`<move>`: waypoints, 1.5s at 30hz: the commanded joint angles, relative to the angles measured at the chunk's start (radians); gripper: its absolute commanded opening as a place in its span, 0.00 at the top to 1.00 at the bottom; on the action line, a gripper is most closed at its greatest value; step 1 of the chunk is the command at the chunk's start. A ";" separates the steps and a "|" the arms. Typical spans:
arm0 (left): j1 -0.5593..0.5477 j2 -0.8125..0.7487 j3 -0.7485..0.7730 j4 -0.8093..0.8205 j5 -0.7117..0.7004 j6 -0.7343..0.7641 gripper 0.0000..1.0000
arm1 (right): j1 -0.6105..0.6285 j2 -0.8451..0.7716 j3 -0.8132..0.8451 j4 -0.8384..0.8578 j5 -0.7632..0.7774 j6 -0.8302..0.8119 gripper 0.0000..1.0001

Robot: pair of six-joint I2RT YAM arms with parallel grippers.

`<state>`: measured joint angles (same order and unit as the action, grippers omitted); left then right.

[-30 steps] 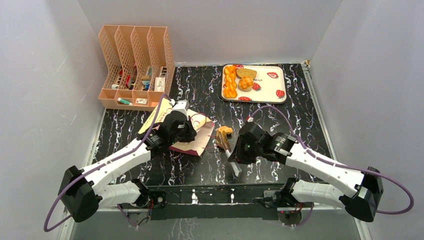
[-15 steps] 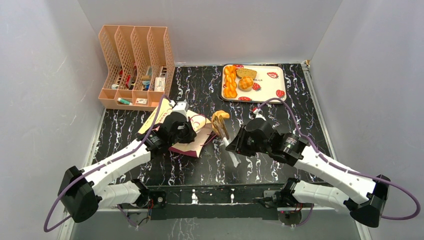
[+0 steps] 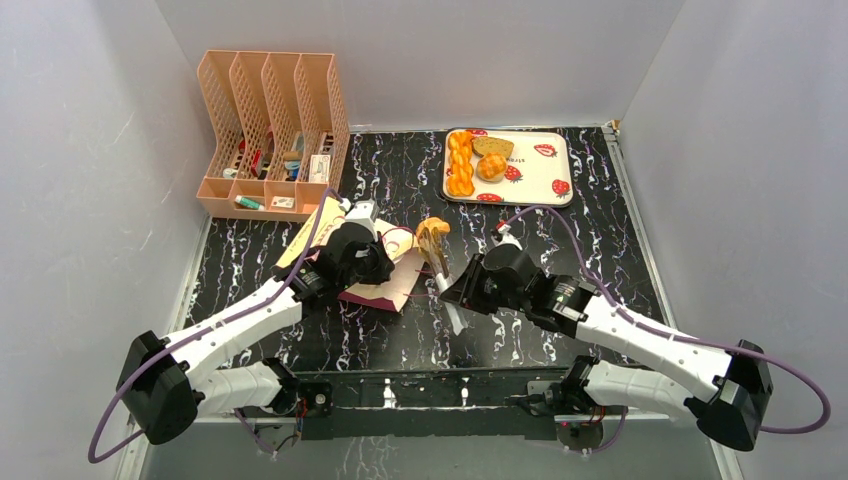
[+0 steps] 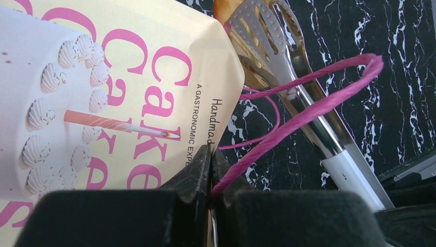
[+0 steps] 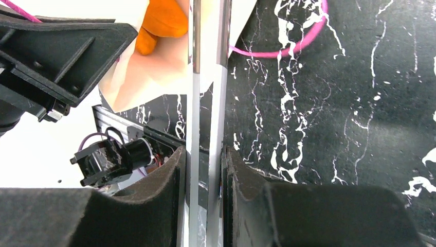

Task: Take the fake bread out of the paper bag
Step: Pick up the fake bread from the center of the board, then place the fake bread in the container.

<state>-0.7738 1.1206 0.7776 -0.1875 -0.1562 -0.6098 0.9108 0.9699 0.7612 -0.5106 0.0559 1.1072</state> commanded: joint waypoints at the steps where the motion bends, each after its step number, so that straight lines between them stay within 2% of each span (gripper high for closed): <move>1: -0.005 -0.031 0.048 -0.004 0.066 -0.001 1.00 | -0.001 0.013 -0.020 0.253 0.048 0.013 0.99; 10: -0.005 -0.046 0.034 -0.037 0.057 0.003 1.00 | -0.001 -0.038 -0.022 0.297 0.145 0.012 0.99; 20: -0.005 -0.036 0.022 -0.022 0.047 0.008 1.00 | -0.005 -0.047 0.110 0.099 0.348 -0.071 0.99; 24: -0.005 -0.030 0.028 -0.025 0.052 0.019 1.00 | -0.044 -0.012 0.167 0.052 0.392 -0.121 1.00; 27: -0.005 -0.033 0.030 -0.030 0.052 0.025 1.00 | -0.133 0.016 0.197 0.050 0.348 -0.158 1.00; 33: -0.005 -0.031 0.041 -0.033 0.059 0.046 1.00 | -0.452 0.103 0.251 0.071 0.144 -0.274 1.00; 37: -0.005 -0.039 0.052 -0.034 0.068 0.057 1.00 | -0.606 0.183 0.287 0.101 0.074 -0.334 1.00; 45: -0.005 -0.094 0.049 -0.061 0.113 0.076 1.00 | -0.758 0.402 0.340 0.246 -0.027 -0.336 1.00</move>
<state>-0.7746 1.0863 0.7929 -0.2253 -0.0925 -0.5529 0.1944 1.2907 1.0084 -0.4328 0.0982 0.8032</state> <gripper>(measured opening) 0.008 0.219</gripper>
